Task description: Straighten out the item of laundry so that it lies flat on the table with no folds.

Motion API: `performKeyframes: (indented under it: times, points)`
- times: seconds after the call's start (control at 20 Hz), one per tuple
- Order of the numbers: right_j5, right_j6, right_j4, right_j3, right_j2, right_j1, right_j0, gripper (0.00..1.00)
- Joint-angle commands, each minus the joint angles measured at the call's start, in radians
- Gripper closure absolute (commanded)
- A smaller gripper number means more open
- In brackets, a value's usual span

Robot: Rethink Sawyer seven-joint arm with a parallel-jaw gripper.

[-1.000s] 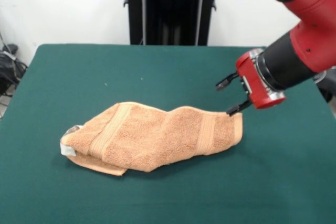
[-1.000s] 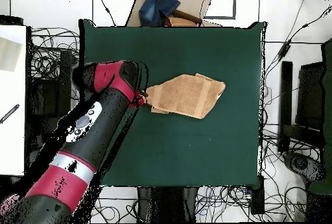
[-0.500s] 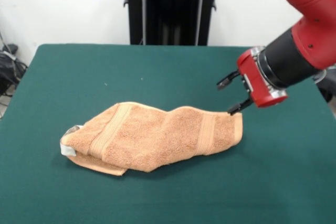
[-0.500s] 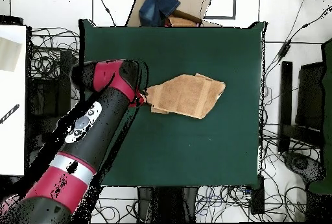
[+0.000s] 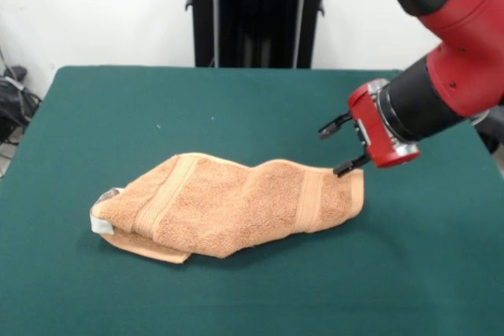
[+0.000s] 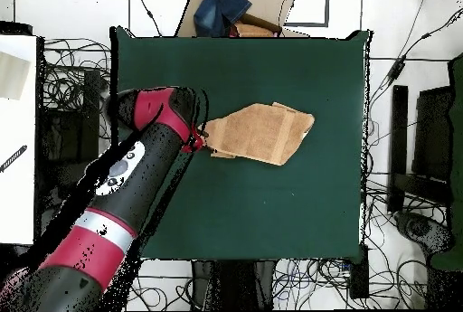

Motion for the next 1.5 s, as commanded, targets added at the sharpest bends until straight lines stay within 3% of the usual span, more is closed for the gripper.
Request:
performKeyframes:
  times: [0.05,0.5,0.8,1.05,1.5]
  points:
    - [-0.085,0.321,0.034,0.023,0.054,0.068,0.005,0.00]
    - [-0.087,0.367,0.050,-0.013,0.035,0.121,0.024,0.00]
    - [-0.133,0.323,0.044,0.048,0.058,0.082,0.015,0.00]
    - [-0.097,0.359,0.065,0.080,0.066,0.048,0.055,0.00]
    - [-0.025,0.433,0.104,0.041,0.059,0.051,0.098,0.00]
